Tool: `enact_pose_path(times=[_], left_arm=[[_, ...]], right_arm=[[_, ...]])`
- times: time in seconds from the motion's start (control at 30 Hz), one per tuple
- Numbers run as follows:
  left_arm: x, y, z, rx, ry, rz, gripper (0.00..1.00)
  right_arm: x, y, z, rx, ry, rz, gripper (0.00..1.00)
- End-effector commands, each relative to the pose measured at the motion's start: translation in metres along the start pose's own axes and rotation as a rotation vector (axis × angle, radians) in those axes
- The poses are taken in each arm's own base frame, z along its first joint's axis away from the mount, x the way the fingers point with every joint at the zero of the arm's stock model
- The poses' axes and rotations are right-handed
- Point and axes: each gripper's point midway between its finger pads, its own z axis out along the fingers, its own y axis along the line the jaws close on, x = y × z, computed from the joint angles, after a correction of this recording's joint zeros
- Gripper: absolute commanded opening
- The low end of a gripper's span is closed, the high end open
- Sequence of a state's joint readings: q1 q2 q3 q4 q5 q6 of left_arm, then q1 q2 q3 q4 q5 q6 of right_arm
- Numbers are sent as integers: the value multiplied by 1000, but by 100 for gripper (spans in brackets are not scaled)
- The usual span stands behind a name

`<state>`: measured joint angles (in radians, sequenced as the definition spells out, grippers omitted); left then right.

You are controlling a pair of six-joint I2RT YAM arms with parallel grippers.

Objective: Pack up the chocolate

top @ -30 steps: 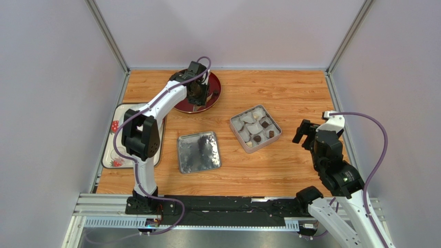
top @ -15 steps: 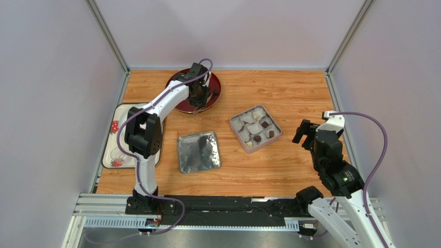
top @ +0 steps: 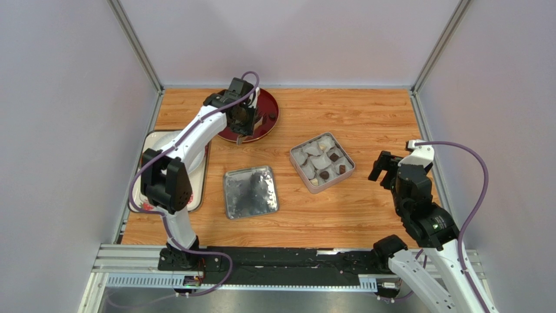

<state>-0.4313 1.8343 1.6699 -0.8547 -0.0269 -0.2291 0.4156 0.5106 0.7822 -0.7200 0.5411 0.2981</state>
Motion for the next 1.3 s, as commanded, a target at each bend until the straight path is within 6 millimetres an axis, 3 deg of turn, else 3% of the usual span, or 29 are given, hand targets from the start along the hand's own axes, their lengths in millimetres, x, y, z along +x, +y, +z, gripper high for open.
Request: enact_pose_path(times=[0.0,0.23,0.63,0.93,1.27], left_arm=[[-10,-1,-36,26,-85,14,32],[0,-29,-56,138,-96,48,33],[27,-123,-88,335,-98,217,33],[55,-174,-79,411,-36,313,33],[65,-191,-63,406,-1,365,35]], right_arm=[[-11,4,-1,-18,-43,21,85],[-10,4,-1,-19,-41,20,85],[-10,4,0,-19,-41,21,85],[-10,3,0,-13,-40,19,85],[-11,3,0,-12,-42,19,85]])
